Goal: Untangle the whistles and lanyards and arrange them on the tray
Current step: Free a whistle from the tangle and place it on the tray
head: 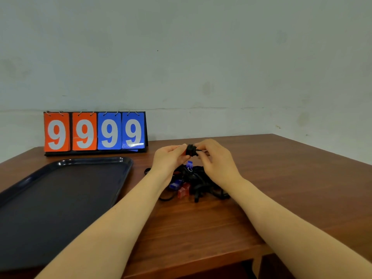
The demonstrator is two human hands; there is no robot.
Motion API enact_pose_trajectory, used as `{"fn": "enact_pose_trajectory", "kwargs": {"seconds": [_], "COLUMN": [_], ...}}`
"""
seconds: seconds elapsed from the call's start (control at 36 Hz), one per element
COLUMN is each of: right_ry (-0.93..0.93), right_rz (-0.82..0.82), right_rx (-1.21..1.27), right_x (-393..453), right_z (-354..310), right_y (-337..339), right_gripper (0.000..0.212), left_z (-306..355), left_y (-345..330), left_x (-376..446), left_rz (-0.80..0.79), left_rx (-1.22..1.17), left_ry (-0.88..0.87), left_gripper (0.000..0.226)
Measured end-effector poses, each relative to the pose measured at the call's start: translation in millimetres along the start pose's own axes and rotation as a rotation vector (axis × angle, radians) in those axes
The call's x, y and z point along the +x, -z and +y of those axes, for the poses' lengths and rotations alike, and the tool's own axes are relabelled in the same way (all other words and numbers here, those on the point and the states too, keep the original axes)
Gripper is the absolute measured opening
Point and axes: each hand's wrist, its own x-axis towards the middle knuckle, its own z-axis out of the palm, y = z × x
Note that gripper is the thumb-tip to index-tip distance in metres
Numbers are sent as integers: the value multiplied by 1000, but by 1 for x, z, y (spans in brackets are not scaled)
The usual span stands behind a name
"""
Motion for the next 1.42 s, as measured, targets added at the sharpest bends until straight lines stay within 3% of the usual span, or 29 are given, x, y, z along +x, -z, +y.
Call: {"fn": "enact_pose_trajectory", "kwargs": {"seconds": [0.25, 0.39, 0.56, 0.64, 0.75, 0.97, 1.25, 1.42], "right_ry": [-331, -557, -791, -835, -870, -803, -682, -653], "right_rz": [-21, -41, -79, -95, -125, -109, 25, 66], "right_rx": [268, 604, 1192, 1355, 1481, 1395, 898, 767], "right_x": [1, 4, 7, 8, 8, 7, 7, 7], "right_z": [-11, -9, -2, -2, -2, -5, -13, -12], "right_y": [4, 5, 10, 11, 12, 11, 5, 3], "right_gripper": [9, 6, 6, 20, 12, 13, 12, 16], "left_z": [-1, -1, -3, -3, -3, -6, -5, -6], "left_y": [6, 5, 5, 5, 4, -3, -3, -6], "left_x": [-3, -2, 1, 2, 1, -3, -5, -8], "left_rz": [-20, -18, -59, -88, -119, -167, -201, -259], "left_rx": [57, 71, 44, -12, -102, -176, -264, -249], "left_ry": [-2, 3, -6, -6, 21, 62, 122, 124], "left_gripper": [18, 13, 16, 18, 22, 23, 25, 26]}}
